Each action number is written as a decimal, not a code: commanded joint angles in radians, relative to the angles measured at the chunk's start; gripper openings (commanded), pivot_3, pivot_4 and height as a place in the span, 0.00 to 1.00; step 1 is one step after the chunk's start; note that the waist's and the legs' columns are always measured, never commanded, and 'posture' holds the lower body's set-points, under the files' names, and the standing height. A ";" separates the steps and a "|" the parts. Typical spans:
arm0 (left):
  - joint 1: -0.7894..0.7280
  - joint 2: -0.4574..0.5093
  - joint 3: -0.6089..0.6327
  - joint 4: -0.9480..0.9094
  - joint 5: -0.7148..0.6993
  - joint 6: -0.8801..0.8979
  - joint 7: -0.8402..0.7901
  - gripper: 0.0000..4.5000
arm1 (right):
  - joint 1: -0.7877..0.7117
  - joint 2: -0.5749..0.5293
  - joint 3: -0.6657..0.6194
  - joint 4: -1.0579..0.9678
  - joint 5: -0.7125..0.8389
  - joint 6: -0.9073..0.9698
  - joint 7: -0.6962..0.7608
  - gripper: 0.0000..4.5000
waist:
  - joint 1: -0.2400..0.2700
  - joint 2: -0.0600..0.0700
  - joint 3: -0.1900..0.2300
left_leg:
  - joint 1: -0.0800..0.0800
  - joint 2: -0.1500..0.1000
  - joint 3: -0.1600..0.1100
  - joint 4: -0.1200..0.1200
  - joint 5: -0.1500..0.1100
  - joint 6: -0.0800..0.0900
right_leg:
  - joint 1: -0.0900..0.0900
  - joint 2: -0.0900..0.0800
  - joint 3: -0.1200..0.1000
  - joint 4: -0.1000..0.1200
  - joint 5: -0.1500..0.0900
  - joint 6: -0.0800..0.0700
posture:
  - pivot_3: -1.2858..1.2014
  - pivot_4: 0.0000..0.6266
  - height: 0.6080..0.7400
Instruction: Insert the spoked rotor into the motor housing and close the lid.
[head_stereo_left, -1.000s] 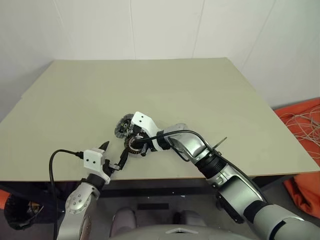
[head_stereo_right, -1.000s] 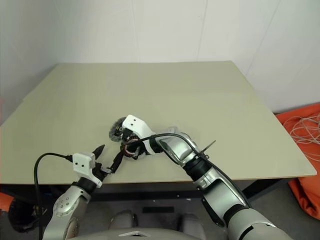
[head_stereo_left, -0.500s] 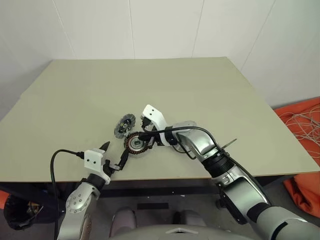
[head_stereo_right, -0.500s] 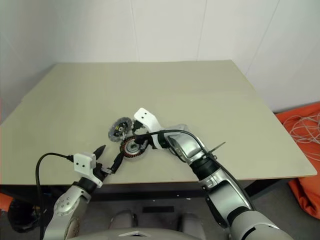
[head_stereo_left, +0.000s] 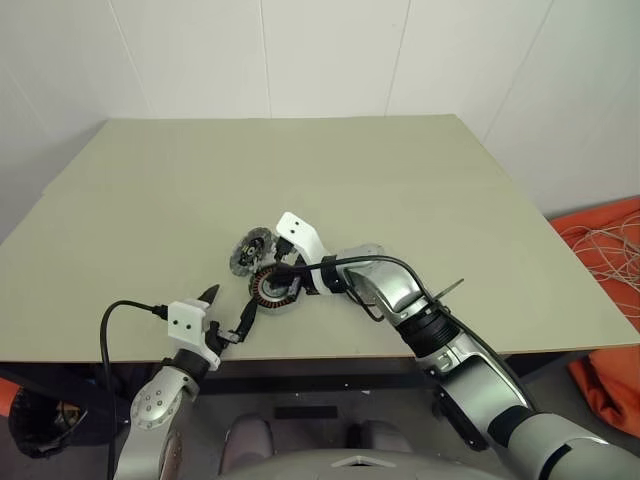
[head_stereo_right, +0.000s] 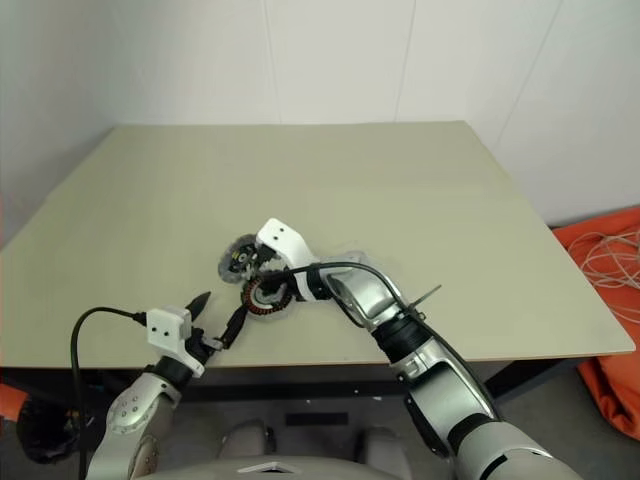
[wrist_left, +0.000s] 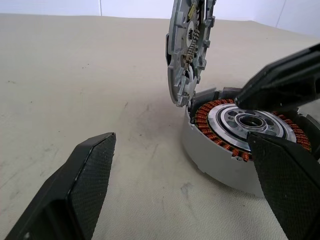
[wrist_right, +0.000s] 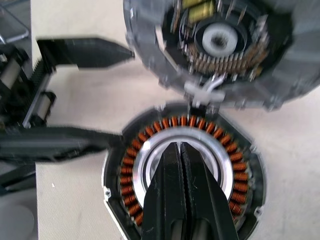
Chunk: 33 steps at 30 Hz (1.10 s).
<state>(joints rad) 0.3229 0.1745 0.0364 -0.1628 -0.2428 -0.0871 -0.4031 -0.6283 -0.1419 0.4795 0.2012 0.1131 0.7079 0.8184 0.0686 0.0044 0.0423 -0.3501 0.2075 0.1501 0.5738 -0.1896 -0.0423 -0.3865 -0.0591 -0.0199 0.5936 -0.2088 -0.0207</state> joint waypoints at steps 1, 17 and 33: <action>0.000 0.002 0.005 -0.043 -0.003 -0.012 0.005 1.00 | 0.027 -0.031 0.027 0.017 -0.021 -0.024 0.024 0.00 | 0.000 0.000 0.000 | 0.000 0.000 0.000 0.000 0.000 0.000 | 0.000 0.000 0.000 0.000 0.000 0.000 | 0.52 0.00 1.00; -0.001 -0.001 0.002 -0.051 -0.004 -0.001 0.009 1.00 | 0.036 -0.061 0.003 -0.054 0.000 -0.018 0.026 0.00 | 0.001 -0.001 -0.002 | 0.005 0.000 0.000 0.000 0.000 0.000 | 0.005 -0.001 0.000 0.000 -0.001 0.001 | 0.52 0.00 1.00; -0.008 0.000 0.006 -0.041 -0.008 -0.001 0.006 1.00 | -0.017 0.037 -0.062 -0.097 0.046 -0.029 0.006 0.00 | 0.000 -0.001 -0.001 | 0.000 0.000 0.000 0.000 0.000 0.000 | 0.000 0.000 0.000 0.000 0.000 0.000 | 0.52 0.00 1.00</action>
<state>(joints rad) 0.3201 0.1717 0.0356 -0.1728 -0.2444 -0.0783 -0.3983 -0.6280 -0.1072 0.4351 0.1486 0.1394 0.6846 0.8218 0.0690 0.0031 0.0412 -0.3499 0.2075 0.1498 0.5735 -0.1897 -0.0422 -0.3863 -0.0588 -0.0199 0.5935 -0.2092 -0.0202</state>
